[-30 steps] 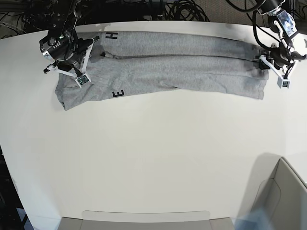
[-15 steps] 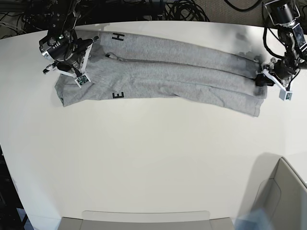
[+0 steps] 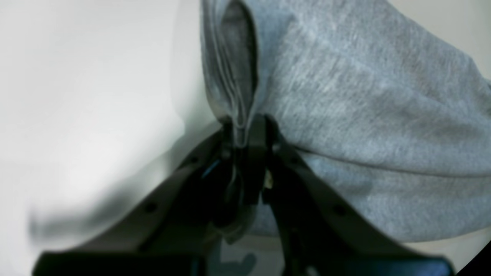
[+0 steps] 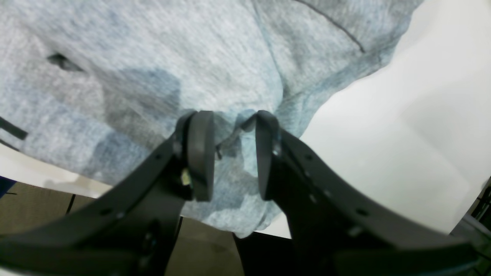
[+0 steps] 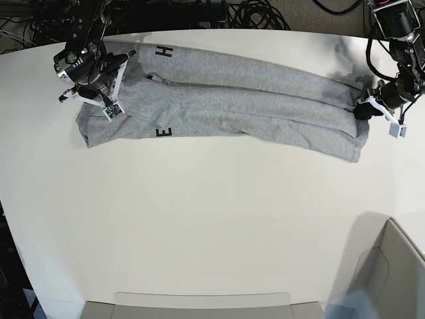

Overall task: Fold the T-shirt properly
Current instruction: 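Pull the shirt end with the left gripper to straighten the strip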

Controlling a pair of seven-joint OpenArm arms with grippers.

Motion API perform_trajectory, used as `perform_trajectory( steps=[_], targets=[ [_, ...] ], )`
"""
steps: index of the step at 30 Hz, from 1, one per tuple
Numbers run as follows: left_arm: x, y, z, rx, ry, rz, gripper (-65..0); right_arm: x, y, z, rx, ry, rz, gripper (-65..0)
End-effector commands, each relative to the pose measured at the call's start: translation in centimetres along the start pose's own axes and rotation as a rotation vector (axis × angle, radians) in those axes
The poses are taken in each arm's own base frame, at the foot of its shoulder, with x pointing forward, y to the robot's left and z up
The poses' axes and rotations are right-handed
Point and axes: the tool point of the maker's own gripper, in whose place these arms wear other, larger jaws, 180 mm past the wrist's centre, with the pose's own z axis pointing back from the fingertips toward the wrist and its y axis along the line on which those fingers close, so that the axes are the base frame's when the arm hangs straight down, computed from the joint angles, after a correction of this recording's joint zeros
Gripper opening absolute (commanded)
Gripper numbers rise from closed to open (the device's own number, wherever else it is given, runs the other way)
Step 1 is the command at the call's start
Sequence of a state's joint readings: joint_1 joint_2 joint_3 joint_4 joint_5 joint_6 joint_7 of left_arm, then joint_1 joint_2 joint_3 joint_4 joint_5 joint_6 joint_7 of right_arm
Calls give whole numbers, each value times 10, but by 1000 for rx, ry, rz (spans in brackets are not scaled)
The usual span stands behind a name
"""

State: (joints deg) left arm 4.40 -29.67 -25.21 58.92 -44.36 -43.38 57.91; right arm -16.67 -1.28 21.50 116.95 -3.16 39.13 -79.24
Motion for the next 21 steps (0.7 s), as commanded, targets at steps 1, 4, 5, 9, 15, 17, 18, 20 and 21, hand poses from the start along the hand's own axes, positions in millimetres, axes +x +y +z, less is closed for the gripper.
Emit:
perform_trajectory(
  steps=[1,4,5,9,15,17,18,20,21],
  targets=[
    [-40,36,11,159,192,6,-650,1,-2,3,-10,-11,18,-464],
    [-15,53,29,200,129,16,-650,2,-1,3,-6,-14,17,-464],
    [-3,55,33,205,105,14,-650,1,1,3,-3,-12,16,-464],
    [24,60,43,225,59,-11,-650,1,1,3,-3,-12,16,-464],
    [69,40,57,236,-45,-130,-650,1,1,3,-2,-12,15,-464],
    [87,26,69,249,-80,-203,-650,1,1,3,-2,-12,15,-464],
    [89,23,74,259,-81,-228,-650,1,1,3,-2,-12,15,-464],
    [100,11,86,278,-99,-296,-650,2,1,3,-1,-13,14,-464],
    [104,5,90,283,-107,-321,-650,2,1,3,-1,-13,14,-464]
  ],
)
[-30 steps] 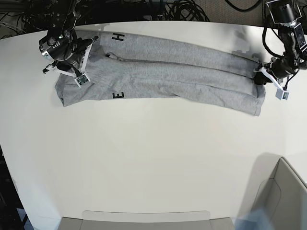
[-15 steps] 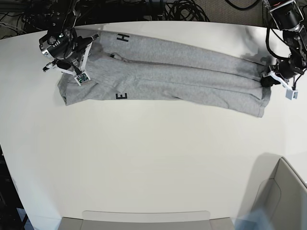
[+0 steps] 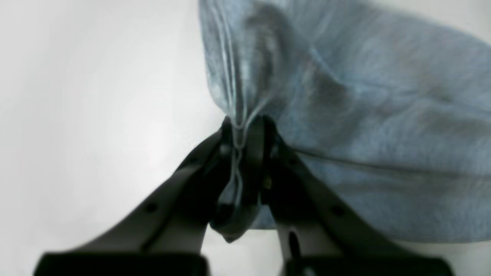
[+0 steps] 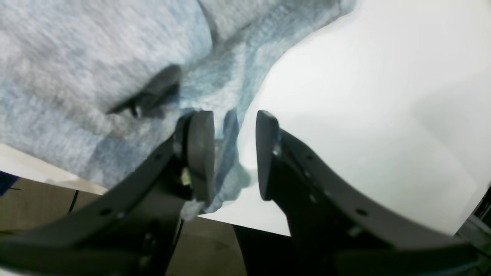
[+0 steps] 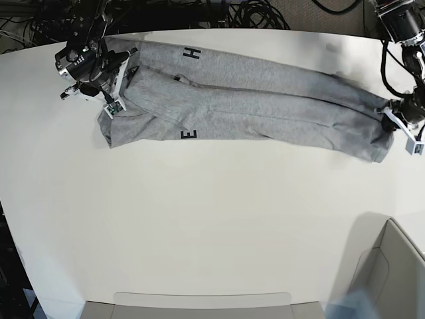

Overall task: Fold the T-shirt properly
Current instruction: 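Pull the shirt end with the left gripper to straighten the strip, then grasp the shirt end with the left gripper and fold it toward the right gripper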

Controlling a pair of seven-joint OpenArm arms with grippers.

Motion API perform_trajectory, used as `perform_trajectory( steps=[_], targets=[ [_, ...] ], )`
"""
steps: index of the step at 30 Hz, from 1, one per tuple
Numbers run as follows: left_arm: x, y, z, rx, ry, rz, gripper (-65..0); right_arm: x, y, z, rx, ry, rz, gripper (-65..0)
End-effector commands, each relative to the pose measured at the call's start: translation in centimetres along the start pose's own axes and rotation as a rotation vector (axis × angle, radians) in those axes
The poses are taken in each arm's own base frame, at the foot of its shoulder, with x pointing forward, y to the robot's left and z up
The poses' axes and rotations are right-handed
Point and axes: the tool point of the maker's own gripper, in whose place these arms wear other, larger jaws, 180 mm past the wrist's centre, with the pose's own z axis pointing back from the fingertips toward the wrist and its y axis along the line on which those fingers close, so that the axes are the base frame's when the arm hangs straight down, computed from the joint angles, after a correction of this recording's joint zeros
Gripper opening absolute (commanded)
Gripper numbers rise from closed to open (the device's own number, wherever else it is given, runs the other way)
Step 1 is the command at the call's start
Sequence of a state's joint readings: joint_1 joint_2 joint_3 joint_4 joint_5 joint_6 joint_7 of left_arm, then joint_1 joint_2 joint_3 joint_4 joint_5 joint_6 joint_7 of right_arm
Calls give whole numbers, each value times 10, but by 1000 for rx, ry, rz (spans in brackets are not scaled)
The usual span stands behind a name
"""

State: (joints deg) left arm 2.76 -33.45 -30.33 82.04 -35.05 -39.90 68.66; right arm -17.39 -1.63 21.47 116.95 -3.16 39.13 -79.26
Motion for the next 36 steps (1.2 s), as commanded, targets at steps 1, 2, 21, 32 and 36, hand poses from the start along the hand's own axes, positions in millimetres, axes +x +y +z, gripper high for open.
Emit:
perform_trajectory(
  steps=[1,2,21,32,36],
  targets=[
    [20,5,14,26,-48,-41,-650,5,-3,4,-12,-21,16,-464],
    [25,2,17,31,-55,-61,-650,5,-3,4,-12,-21,16,-464],
    [-3,-131,35,-114,-37,-267,-650,8,-2,4,-8,-31,17,-464],
    [-19,-242,21,-381,-11,-409,-650,14,6,4,8,-42,46,-464],
    [-36,-262,21,-434,20,-423,-650,14,5,4,5,-41,46,-464]
  ],
)
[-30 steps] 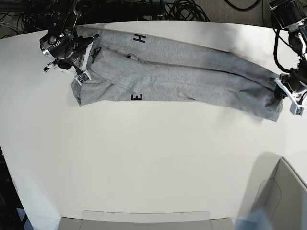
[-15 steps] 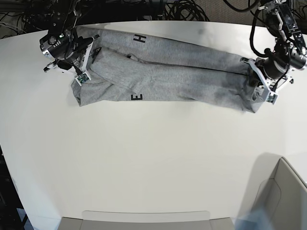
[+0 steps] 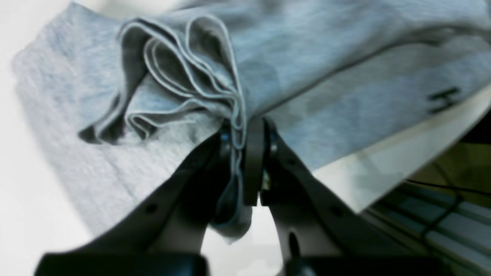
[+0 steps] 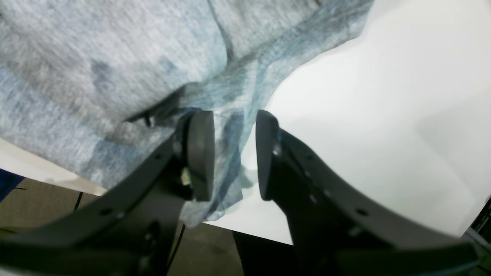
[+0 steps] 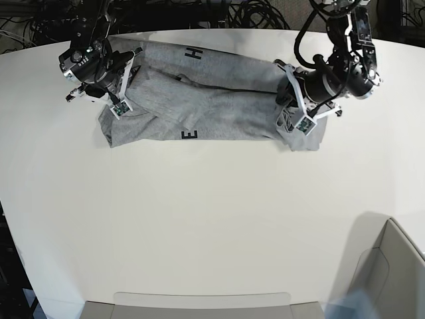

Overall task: Fold the T-shirt properly
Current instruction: 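Grasp the shirt end with the left gripper and fold it toward the right gripper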

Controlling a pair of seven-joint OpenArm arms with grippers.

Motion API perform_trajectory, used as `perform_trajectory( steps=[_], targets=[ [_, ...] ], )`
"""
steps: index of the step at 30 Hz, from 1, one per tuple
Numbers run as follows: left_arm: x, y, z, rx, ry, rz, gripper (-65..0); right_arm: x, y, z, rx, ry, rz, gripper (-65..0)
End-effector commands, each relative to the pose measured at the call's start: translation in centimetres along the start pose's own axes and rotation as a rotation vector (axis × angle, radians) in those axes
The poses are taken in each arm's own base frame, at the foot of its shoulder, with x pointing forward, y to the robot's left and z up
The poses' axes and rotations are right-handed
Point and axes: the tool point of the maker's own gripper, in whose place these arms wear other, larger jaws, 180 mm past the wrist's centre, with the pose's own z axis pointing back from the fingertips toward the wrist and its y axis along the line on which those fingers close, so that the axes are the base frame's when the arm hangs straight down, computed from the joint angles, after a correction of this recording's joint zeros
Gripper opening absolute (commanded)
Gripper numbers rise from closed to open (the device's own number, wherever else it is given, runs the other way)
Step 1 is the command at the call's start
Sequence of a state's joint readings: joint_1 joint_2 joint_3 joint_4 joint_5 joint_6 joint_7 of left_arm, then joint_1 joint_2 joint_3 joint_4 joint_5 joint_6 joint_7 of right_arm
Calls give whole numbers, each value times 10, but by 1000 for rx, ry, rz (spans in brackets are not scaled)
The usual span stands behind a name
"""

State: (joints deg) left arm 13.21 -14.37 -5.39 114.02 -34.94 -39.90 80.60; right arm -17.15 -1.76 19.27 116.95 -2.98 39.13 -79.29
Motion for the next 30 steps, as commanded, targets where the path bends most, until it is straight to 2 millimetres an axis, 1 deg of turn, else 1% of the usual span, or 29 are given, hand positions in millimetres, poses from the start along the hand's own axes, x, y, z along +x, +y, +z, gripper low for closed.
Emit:
perform_trajectory(
  steps=[1,7,14,18,20,22,26,30],
  targets=[
    [7,-4,5,-4,-30,-24,-650,4,-3,4,-13,-19,17,-464],
    [12,-16,1,-32,-42,-30,-650,4,-4,4,-15,-18,15,-464],
    [20,-25,-2,-54,-73,-9,-650,7,-1,4,-5,-27,9,-464],
    [22,-42,-9,-99,-62,-45,-650,7,1,3,-2,-28,4,-464],
    [25,-54,-12,-129,-67,-56,-650,7,1,3,-2,-28,4,-464],
    [29,-62,-15,-146,-74,-30,-650,7,1,3,-2,-28,4,-464],
    [33,-65,-17,-153,-81,0,-650,7,1,3,-2,-28,4,-464],
    [44,-61,-15,-141,-104,-12,-650,7,1,3,-2,-28,4,-464]
  ],
)
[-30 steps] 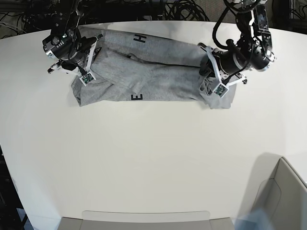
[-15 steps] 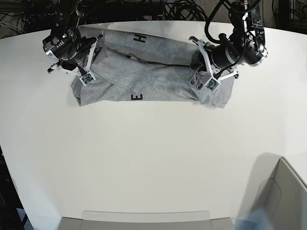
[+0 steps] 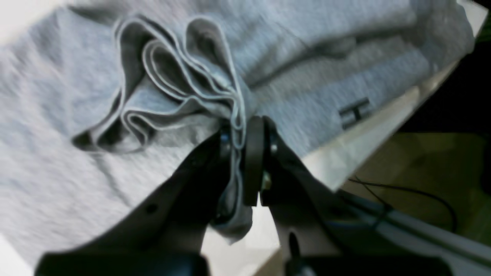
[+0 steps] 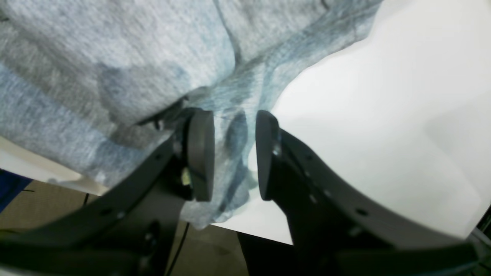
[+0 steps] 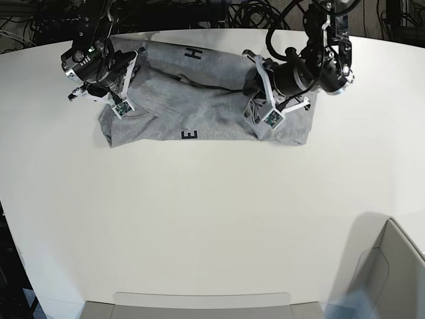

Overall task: Fold the T-shirt properly
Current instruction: 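Grasp the shirt end with the left gripper and fold it toward the right gripper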

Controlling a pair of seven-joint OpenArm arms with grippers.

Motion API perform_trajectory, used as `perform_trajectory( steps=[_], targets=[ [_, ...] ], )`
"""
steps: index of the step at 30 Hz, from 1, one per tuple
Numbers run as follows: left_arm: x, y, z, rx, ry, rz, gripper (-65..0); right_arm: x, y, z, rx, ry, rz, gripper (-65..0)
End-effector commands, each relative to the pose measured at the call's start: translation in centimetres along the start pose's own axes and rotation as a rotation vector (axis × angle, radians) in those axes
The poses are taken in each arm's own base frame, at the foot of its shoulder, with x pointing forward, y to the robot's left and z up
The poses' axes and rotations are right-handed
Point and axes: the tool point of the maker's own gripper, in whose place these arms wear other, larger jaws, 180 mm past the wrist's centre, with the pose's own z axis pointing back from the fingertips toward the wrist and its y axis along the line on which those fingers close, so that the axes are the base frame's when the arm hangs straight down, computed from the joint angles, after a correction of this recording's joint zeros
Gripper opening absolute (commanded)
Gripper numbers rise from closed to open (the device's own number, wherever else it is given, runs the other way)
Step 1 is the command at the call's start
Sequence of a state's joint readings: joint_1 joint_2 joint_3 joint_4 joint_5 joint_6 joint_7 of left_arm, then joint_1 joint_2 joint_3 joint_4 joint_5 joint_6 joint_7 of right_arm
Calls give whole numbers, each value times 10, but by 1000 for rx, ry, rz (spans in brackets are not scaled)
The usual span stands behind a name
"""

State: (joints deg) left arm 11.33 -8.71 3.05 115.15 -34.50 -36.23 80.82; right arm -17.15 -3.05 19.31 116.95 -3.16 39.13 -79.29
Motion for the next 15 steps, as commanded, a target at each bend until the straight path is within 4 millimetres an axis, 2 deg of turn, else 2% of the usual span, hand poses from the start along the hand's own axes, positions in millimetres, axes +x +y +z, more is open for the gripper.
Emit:
perform_trajectory(
  steps=[1,4,6,9,11,15],
  targets=[
    [11,-3,3,-8,-43,-11,-650,5,-4,4,-15,-20,18,-464],
    [13,-2,3,-7,-46,-14,-636,5,-4,4,-15,-20,18,-464],
    [13,0,4,-1,-47,-9,-531,5,-4,4,-15,-20,18,-464],
    [10,0,4,-2,-42,-4,-417,5,-4,4,-15,-20,18,-464],
    [9,-1,4,-4,-41,-3,-393,5,-4,4,-15,-20,18,-464],
    [11,-2,4,-7,-44,-9,-418,5,-5,4,-16,-22,18,-464]
  ],
)
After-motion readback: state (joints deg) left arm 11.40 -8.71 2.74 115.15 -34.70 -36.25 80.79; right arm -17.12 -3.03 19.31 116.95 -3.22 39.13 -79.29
